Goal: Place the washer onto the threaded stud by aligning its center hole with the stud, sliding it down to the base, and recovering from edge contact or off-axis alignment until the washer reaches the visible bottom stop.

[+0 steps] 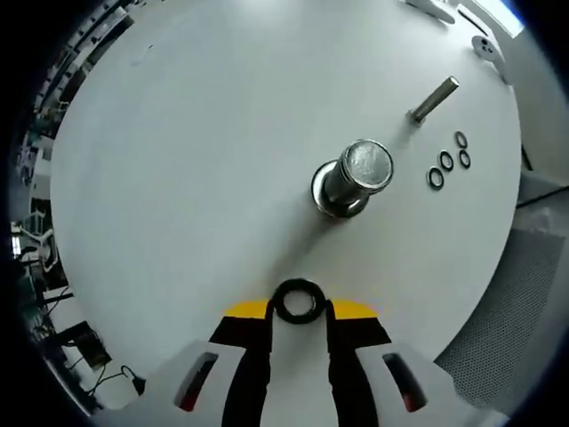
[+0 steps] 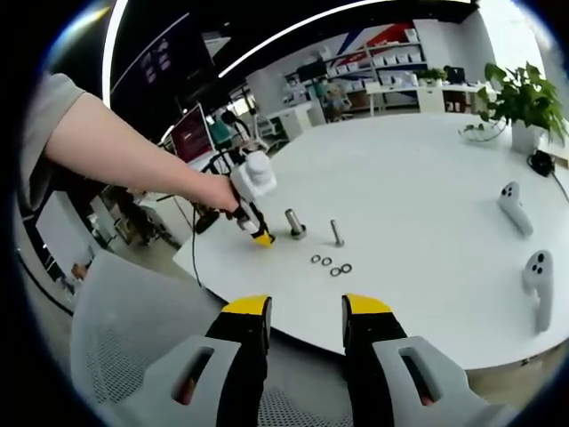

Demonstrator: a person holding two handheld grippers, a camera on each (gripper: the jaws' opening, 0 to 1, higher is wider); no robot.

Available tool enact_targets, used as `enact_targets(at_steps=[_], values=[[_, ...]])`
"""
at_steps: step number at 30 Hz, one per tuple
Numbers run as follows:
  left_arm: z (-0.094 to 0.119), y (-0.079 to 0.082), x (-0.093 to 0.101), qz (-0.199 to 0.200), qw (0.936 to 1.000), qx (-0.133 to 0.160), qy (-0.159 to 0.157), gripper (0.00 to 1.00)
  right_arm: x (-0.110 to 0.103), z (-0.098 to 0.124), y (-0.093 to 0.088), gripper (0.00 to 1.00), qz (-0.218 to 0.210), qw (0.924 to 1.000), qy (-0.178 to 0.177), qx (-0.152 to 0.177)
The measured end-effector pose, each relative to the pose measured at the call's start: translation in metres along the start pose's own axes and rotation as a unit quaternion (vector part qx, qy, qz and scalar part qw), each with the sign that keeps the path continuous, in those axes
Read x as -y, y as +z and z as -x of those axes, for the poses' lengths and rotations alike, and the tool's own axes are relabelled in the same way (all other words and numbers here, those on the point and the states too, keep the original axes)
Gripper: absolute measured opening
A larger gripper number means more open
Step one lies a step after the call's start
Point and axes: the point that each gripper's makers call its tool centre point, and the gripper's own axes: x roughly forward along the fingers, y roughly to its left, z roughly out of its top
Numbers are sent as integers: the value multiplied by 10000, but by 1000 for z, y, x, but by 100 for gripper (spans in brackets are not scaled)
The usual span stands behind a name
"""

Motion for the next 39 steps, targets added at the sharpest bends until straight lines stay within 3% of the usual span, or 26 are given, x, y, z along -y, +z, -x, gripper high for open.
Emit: enact_targets(at_steps=[8,19,31,39], values=[[0,-1,0,-94,9999,15,-40,22,0,0,-1,34,16,10000,10,-26],[-2,-2,-2,133,9996,263,-28,20,0,0,1,33,0,10000,20,25],[-6,-1,-12,-73,9996,273,27,19,1,0,-1,33,-19,10000,-32,-8],[1,1,2,-306,9989,354,52,19,1,1,-1,33,-12,10000,-33,-5]])
